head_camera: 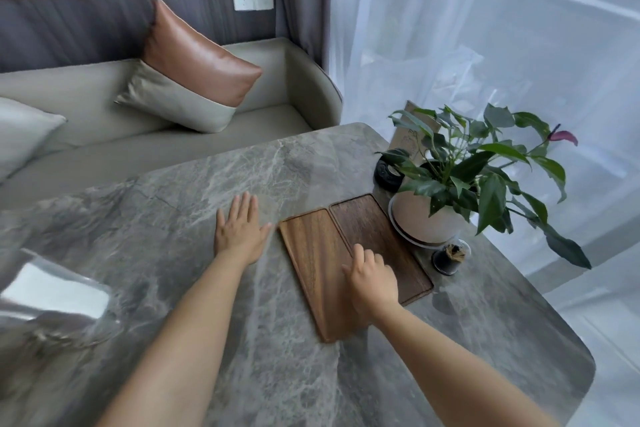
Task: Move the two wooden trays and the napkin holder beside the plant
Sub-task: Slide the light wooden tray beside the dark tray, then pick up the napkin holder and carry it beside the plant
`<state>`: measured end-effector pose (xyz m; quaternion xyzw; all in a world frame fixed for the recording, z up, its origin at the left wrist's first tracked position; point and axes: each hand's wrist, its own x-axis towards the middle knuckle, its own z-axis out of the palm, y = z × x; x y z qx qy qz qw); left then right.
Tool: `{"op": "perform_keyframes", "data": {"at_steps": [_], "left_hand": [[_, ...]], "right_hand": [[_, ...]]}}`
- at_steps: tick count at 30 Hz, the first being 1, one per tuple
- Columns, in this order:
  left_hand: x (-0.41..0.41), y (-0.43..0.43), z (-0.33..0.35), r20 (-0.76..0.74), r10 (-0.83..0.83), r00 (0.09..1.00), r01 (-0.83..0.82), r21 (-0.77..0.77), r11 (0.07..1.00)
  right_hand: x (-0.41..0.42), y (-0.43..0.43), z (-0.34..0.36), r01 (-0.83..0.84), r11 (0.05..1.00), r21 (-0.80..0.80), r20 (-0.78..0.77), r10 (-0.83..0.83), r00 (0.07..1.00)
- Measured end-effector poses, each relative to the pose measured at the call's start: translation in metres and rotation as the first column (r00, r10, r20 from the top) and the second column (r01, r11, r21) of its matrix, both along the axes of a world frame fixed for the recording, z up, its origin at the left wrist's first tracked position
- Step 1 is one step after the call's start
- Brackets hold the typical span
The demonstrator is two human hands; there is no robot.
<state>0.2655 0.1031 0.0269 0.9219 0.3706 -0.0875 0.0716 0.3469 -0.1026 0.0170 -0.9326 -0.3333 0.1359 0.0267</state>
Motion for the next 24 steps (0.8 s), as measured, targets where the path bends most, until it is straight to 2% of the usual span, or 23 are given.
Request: {"op": "perform_keyframes", "data": {"at_steps": [5,13,20,24], "left_hand": [[-0.039,0.016,0.046,0.069,-0.006,0.998,0.001,0.077,0.997],[-0.133,0.053,0.095,0.128,0.065,0.99,-0.083,0.144,0.986],[-0.228,0.091,0.103,0.174,0.198,0.965,-0.211,0.061,0.976],[-0.274,0.107,0.096,0.165,0.256,0.952,-0.253,-0.039,0.967]], "right_hand": [[-0.027,0.043,0.037,-0.124,0.986,0.11,0.004,0.125,0.992],[-0.095,0.108,0.079,-0.359,0.919,0.161,0.051,0.355,0.933],[-0.165,0.15,0.086,-0.465,0.868,0.174,0.028,0.467,0.884],[-0.198,0.172,0.081,-0.512,0.847,0.145,-0.001,0.518,0.856]]}}
